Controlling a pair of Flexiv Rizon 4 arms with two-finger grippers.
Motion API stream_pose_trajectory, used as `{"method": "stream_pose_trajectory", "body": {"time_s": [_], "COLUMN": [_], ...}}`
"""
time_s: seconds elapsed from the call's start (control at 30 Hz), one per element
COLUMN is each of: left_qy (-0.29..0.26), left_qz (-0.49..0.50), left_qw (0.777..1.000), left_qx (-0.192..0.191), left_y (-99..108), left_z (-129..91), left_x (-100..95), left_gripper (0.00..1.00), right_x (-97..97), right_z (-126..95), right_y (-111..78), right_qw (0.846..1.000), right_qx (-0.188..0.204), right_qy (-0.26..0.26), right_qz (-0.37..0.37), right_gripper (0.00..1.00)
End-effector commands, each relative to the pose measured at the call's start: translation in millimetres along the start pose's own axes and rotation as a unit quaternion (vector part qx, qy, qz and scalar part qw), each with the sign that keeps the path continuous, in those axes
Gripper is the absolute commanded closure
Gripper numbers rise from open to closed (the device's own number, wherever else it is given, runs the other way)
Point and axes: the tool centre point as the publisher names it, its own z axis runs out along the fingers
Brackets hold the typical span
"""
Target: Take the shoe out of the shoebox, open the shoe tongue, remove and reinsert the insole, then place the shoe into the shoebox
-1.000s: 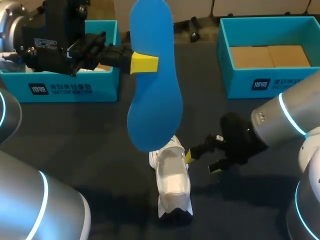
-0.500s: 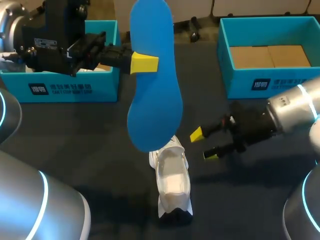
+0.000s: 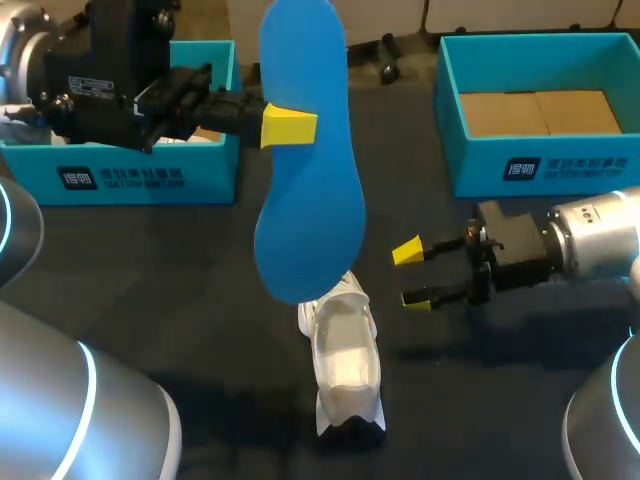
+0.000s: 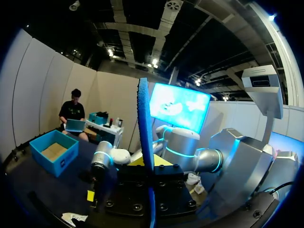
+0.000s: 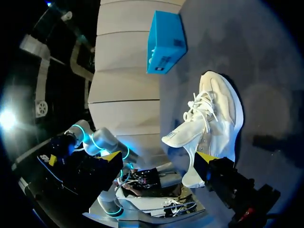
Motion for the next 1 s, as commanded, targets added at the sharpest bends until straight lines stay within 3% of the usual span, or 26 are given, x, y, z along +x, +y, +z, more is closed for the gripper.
{"method": "stream_pose_trajectory", "body": {"time_s": [0.03, 0.3, 0.67, 1.0], "left_qy": [0.001, 0.001, 0.001, -0.022], "left_qz": [0.000, 0.000, 0.000, 0.210], "left_qw": [1.000, 1.000, 1.000, 0.977], "left_qx": [-0.002, -0.002, -0.002, -0.018], "left_y": [-1.8, -1.8, -1.8, -2.1], "left_z": [1.3, 1.3, 1.3, -15.6], "left_x": [-1.7, -1.7, -1.7, -47.5], "left_gripper": [1.00, 1.00, 1.00, 1.00], "right_x": [0.5, 23.3, 31.8, 31.8], "right_z": [3.3, 8.4, 2.0, 2.0], "right_y": [1.2, 15.4, 20.7, 20.7], "right_qw": [1.000, 1.000, 1.000, 1.000], "right_qx": [-0.002, 0.006, 0.013, 0.013], "right_qy": [-0.006, -0.003, 0.018, 0.018], "right_qz": [0.010, 0.002, 0.000, 0.000], "right_gripper": [0.00, 0.00, 0.00, 0.00]}}
